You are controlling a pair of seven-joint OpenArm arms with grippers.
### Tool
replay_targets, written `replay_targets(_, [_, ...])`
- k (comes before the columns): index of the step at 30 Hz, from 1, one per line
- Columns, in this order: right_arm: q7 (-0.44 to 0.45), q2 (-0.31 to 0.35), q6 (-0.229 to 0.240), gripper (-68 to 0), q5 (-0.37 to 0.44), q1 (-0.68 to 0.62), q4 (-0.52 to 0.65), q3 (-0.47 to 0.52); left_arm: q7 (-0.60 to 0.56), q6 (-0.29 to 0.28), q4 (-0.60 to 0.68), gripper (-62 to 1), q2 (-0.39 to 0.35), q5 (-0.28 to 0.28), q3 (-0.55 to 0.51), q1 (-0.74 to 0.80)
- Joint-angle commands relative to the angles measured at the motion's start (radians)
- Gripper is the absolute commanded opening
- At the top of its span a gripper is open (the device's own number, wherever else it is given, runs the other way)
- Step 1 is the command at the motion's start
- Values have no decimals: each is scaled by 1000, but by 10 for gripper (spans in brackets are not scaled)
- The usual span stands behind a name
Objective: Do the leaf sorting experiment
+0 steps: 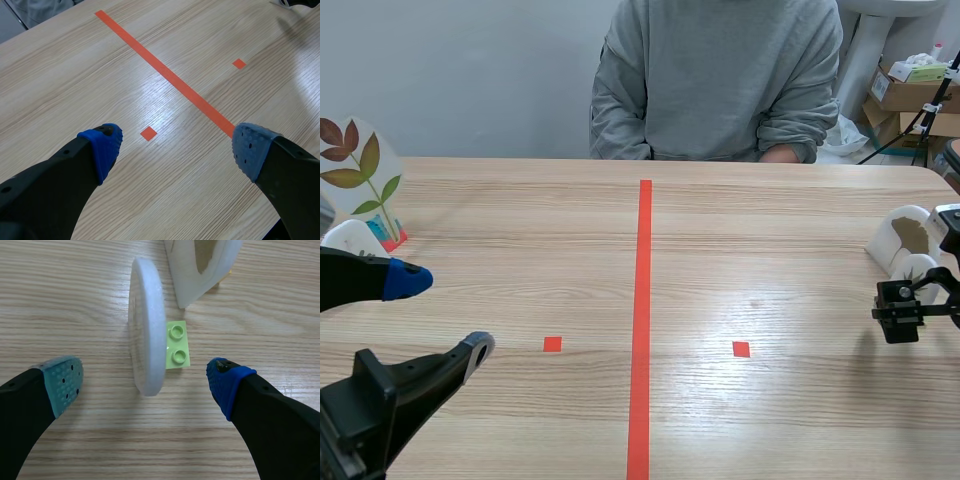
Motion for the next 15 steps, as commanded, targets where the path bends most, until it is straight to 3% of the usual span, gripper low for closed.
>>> replay_targets(1, [1, 17, 0, -171, 3, -11, 81, 45, -20, 2, 15, -132, 0, -11, -3, 5])
replay_targets(3, [-13, 17, 19, -170, 3, -53, 167, 88, -20, 2, 15, -132, 0, -10, -3, 5])
replay_targets(6, [-28, 17, 59, -113, 3, -142, 326, 161, -20, 2, 15, -132, 0, -10, -3, 5])
replay_targets(11, [-2, 16, 173, -110, 12, -328, 586, 254, -21, 2, 15, -132, 0, -10, -3, 5])
replay_targets(15, [5, 16, 211, -110, 73, -457, 763, 296, -21, 2, 15, -132, 0, -10, -3, 5])
